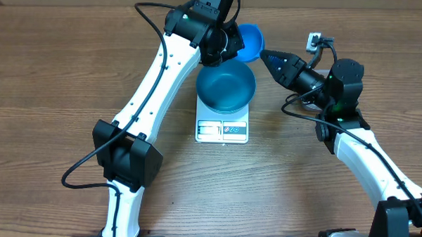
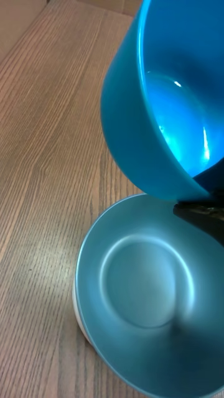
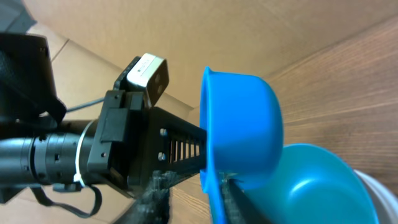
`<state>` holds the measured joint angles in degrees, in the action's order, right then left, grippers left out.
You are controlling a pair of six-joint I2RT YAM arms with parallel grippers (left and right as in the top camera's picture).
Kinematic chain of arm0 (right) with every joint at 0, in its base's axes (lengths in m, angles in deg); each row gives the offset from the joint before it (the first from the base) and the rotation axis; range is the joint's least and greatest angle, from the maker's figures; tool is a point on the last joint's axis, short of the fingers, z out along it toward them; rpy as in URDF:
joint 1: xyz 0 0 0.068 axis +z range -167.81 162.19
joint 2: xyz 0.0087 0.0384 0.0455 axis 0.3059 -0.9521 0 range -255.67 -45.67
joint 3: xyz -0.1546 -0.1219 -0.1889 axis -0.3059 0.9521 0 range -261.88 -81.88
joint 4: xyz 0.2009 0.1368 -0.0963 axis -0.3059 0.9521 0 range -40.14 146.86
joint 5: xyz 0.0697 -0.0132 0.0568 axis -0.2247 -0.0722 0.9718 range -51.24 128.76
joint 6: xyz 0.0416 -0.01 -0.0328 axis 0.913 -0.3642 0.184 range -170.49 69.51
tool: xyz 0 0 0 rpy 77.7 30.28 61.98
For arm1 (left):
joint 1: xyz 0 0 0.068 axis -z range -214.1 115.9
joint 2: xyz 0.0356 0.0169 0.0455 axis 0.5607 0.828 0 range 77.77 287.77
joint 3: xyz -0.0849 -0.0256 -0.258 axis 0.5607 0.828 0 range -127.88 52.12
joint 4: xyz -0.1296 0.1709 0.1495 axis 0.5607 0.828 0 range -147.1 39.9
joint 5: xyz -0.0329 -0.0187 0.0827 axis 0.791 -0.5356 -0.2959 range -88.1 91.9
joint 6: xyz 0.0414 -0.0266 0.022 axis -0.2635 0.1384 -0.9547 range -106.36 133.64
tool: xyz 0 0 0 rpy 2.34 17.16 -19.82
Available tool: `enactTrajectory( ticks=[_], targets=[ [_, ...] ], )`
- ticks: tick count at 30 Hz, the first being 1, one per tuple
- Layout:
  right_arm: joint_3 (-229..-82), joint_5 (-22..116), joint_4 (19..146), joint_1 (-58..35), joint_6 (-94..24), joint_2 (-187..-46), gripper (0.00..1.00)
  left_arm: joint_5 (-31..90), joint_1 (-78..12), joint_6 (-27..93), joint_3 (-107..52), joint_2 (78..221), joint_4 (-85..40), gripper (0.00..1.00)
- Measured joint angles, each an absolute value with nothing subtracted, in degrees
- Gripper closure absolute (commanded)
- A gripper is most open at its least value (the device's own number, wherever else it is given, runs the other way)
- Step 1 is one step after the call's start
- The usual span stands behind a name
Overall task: Scoop item into bowl and weigh 150g on scale
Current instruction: 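Grasp the scoop handle with the right gripper and release the left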
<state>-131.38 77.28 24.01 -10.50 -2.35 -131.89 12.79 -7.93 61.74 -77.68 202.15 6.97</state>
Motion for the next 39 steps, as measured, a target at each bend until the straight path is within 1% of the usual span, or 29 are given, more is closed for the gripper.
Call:
enactTrajectory(
  ticks=[3, 6, 11, 12, 13, 14, 15, 16, 28, 33, 35, 39],
  targets=[
    [-131.4, 77.0, 24.2, -10.5, -2.3, -131.9, 0.91, 13.0, -7.9, 61.8, -77.7, 202.1, 7.0, 0.96],
    [-131.4, 76.8, 24.4, -10.6, -2.4, -131.9, 0.95, 13.2, -7.9, 61.7, -77.7, 202.1, 7.0, 0.96],
    [-131.4, 76.6, 24.4, -10.6, -2.5, -131.9, 0.96, 13.2, -7.9, 61.7, -77.9, 202.1, 6.9, 0.96],
    [-131.4, 76.6, 24.4, -10.6, -2.5, -131.9, 0.96, 13.2, -7.9, 61.7, -77.9, 202.1, 7.0, 0.92],
    [-131.4, 76.6, 24.4, -10.6, -2.5, -131.9, 0.96, 13.2, -7.9, 61.8, -77.9, 202.1, 7.0, 0.78],
    [-131.4, 76.7, 24.4, -10.6, -2.5, -131.9, 0.96, 13.2, -7.9, 61.8, -77.9, 202.1, 7.0, 0.48],
    [-131.4, 76.7, 24.3, -10.6, -2.5, -131.9, 0.96, 13.2, -7.9, 61.8, -77.9, 202.1, 7.0, 0.13],
    [-131.4, 76.9, 24.1, -10.6, -2.5, -131.9, 0.96, 13.2, -7.9, 62.0, -77.9, 202.1, 7.0, 0.00],
    [-131.4, 76.8, 25.4, -10.6, -2.5, -131.9, 0.96, 12.6, -8.5, 62.2, -77.9, 202.1, 7.0, 0.00],
    [-131.4, 75.4, 27.6, -10.6, -2.5, -131.9, 0.96, 13.3, -11.7, 61.7, -77.9, 201.9, 6.8, 0.00],
    [-131.4, 74.9, 27.7, -10.6, -2.5, -131.9, 0.96, 13.8, -13.4, 59.8, -77.9, 201.3, 6.8, 0.00],
    [-131.4, 74.3, 28.1, -10.6, -2.5, -131.9, 0.96, 13.9, -17.4, 50.7, -77.9, 197.7, 8.0, 0.00]
  ],
)
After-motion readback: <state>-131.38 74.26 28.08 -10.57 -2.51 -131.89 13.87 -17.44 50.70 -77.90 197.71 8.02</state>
